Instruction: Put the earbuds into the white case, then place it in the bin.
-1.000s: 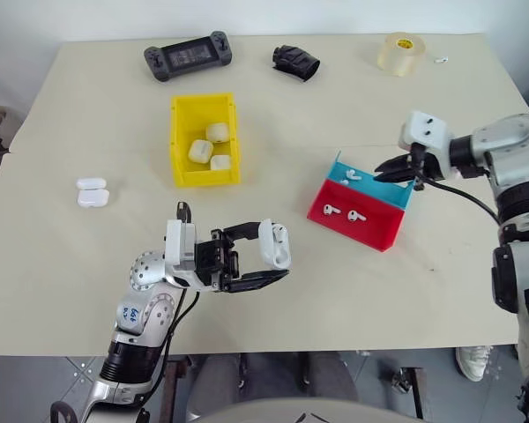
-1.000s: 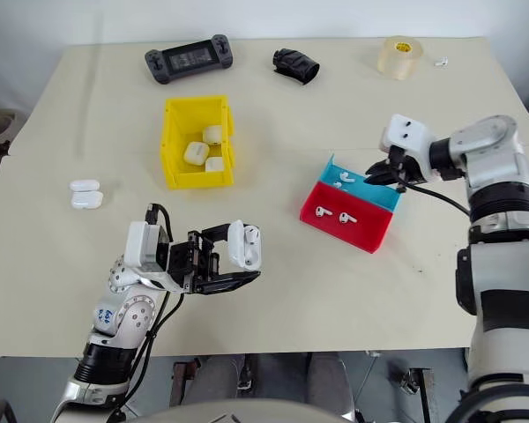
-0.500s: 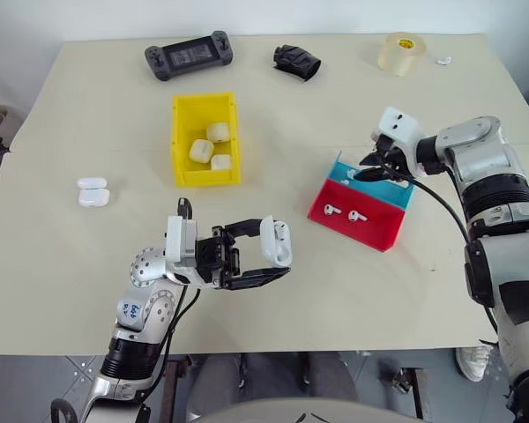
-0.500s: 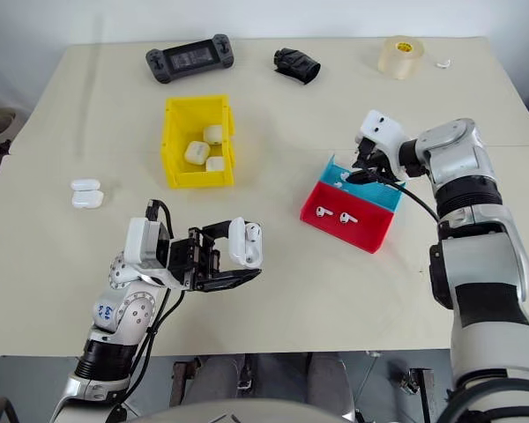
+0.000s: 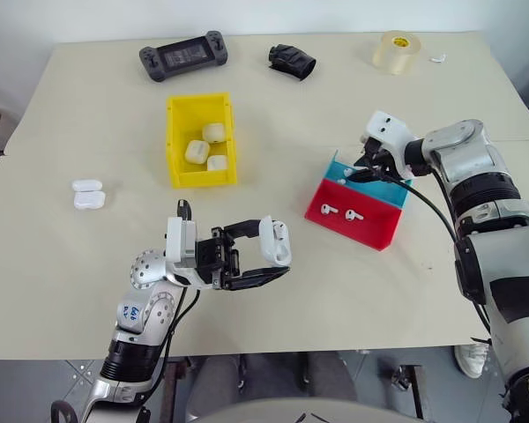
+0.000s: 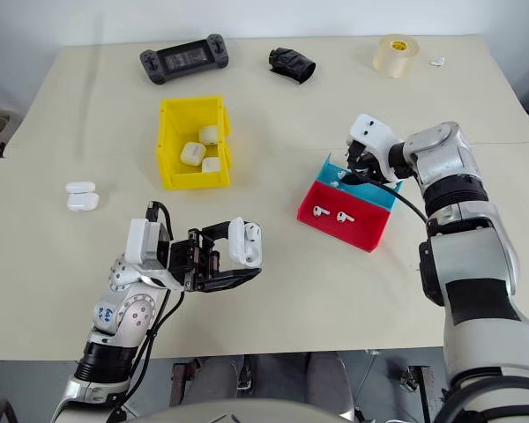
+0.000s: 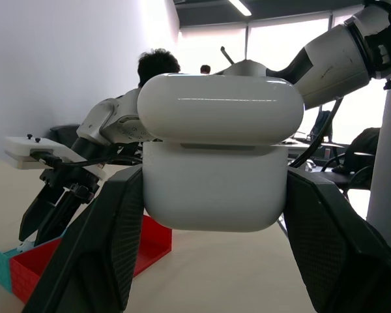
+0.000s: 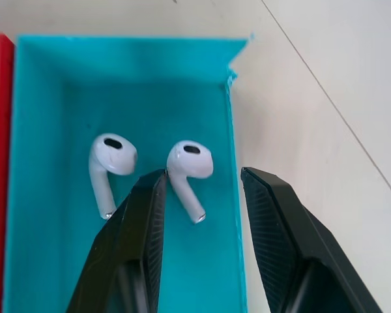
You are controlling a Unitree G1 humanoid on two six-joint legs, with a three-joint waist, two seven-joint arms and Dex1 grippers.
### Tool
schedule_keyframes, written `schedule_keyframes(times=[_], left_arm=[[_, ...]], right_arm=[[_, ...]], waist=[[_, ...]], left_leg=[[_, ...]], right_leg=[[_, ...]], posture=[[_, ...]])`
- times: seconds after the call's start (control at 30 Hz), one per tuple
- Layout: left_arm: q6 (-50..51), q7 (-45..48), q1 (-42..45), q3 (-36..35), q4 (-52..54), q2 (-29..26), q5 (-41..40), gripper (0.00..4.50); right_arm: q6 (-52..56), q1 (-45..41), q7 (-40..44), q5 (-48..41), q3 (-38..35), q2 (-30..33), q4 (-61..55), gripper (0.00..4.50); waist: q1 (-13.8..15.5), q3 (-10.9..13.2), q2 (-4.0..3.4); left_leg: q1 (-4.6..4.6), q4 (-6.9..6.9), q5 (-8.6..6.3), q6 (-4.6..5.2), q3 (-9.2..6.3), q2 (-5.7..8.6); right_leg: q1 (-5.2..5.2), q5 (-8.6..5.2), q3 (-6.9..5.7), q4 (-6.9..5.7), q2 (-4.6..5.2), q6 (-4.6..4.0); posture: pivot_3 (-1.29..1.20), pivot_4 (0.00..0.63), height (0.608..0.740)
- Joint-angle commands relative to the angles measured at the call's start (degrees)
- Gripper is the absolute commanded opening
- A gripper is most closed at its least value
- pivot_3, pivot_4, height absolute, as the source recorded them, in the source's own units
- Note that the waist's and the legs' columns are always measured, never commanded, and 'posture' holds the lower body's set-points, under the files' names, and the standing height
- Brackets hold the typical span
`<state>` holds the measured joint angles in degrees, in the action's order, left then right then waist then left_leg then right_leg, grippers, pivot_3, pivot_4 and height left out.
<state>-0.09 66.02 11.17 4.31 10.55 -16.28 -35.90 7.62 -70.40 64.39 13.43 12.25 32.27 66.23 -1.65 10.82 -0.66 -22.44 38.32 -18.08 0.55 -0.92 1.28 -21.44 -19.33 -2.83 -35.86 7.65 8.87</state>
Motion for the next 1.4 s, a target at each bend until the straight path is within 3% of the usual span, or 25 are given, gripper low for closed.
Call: schedule_keyframes(times=[0.03,0.57,0.73,1.07,1.17,1.27,1.4], left_arm=[[-0.75,-0.06,-0.31,-0.47,2.2,0.06,-0.79,2.8],[-1.0,0.45,-0.44,-0.52,1.95,-0.08,-0.67,2.8],[-0.99,0.55,-0.79,-0.76,2.21,-0.48,-0.73,2.8],[-1.24,0.8,-0.07,-1.18,1.32,-0.33,-0.65,2.8],[-1.31,0.87,0.22,-1.41,1.04,-0.31,-0.72,2.8],[-1.22,1.26,0.44,-1.61,0.56,-0.36,-0.85,2.8],[-0.87,2.03,0.96,-1.74,-0.29,-0.41,-1.09,2.8]], right_arm=[[-0.69,-1.16,-0.85,0.05,-0.21,-0.04,0.33,1.9],[-0.52,-0.39,-1.59,-0.91,-0.71,-1.78,0.72,1.9],[-0.57,-0.17,-2.16,-1.06,-0.86,-1.82,0.98,0.47],[0.02,-0.69,1.03,-5.5,-4.3,-0.39,-2.66,0.48],[2.11,0.12,6.23,-10.48,-7.89,1.34,-8.67,0.48],[8.8,6.2,13.55,-19.0,-13.03,5.3,-24.35,0.48],[21.0,18.28,14.53,-31.09,-20.29,7.88,-46.82,0.48]], waist=[[-0.01,0.0,0.0],[0.0,0.0,0.0],[0.0,0.0,0.0],[0.0,0.0,0.0],[0.03,0.0,-0.01],[0.54,0.0,0.0],[1.49,0.01,0.01]], left_leg=[[0.01,0.0,0.0,0.0,0.0,-0.01],[0.01,0.02,0.0,-0.01,0.0,0.0],[0.01,0.02,0.0,-0.01,0.0,0.0],[0.01,0.01,0.0,-0.01,0.0,0.0],[0.0,0.01,0.0,-0.01,0.0,0.0],[-0.01,0.0,0.0,0.0,-0.05,0.0],[-0.03,-0.02,-0.01,0.02,-0.05,0.02]], right_leg=[[0.0,0.0,0.0,0.0,-0.01,0.0],[0.01,0.0,0.0,-0.02,0.0,0.0],[0.01,0.0,0.01,-0.02,0.0,0.0],[0.0,0.0,0.01,-0.02,0.0,0.0],[-0.01,0.0,0.01,-0.02,0.01,0.0],[0.01,0.0,-0.02,0.0,0.01,0.0],[0.03,0.0,-0.05,0.04,0.03,0.0]], posture=[[0.0,0.15,0.74],[0.0,0.15,0.74],[0.0,0.15,0.74],[0.0,0.15,0.74],[0.0,0.15,0.74],[0.0,0.15,0.74],[0.0,0.15,0.74]])
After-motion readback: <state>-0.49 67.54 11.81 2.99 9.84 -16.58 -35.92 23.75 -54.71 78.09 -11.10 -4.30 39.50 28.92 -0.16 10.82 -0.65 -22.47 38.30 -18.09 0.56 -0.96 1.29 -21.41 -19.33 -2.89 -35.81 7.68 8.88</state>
